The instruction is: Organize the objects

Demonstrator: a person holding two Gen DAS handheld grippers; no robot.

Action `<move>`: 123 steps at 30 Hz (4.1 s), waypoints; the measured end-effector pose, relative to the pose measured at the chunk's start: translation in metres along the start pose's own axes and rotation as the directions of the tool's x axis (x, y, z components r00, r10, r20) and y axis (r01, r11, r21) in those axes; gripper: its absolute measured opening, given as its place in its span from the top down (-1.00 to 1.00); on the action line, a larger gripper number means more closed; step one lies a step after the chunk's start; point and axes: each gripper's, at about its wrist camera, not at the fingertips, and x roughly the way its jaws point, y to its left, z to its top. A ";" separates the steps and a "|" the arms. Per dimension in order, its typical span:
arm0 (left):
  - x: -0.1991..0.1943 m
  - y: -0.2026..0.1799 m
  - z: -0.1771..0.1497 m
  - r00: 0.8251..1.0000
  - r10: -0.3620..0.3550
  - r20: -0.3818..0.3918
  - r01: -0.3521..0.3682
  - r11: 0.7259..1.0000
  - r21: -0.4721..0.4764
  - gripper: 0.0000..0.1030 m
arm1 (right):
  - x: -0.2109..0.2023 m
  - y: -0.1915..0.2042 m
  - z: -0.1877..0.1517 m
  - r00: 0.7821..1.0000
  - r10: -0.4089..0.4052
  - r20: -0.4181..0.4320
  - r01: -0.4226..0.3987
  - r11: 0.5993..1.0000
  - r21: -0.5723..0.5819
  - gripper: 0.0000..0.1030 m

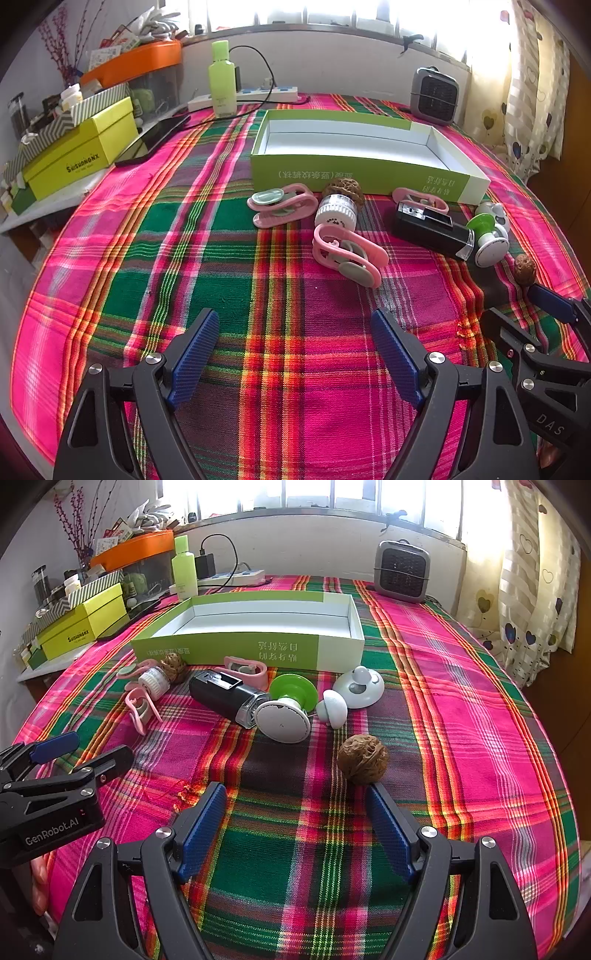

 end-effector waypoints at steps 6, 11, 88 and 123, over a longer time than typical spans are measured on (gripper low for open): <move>0.000 0.001 0.001 1.000 -0.001 0.000 0.001 1.000 0.001 -0.63 | 0.001 -0.001 -0.001 1.000 -0.004 0.004 0.004 1.000 0.003 -0.51; -0.001 0.000 0.000 1.000 -0.001 0.001 0.001 1.000 0.002 -0.63 | 0.000 -0.001 0.000 1.000 -0.003 0.003 0.003 1.000 0.002 -0.51; 0.021 -0.004 0.044 0.992 -0.121 -0.049 0.118 0.992 -0.052 -0.48 | 0.013 -0.050 0.026 0.999 0.043 -0.030 -0.043 0.999 0.001 0.37; 0.022 0.016 0.042 0.999 -0.050 -0.016 0.049 0.998 -0.038 -0.17 | 0.012 -0.008 0.023 0.989 0.146 -0.031 -0.148 0.987 -0.068 0.37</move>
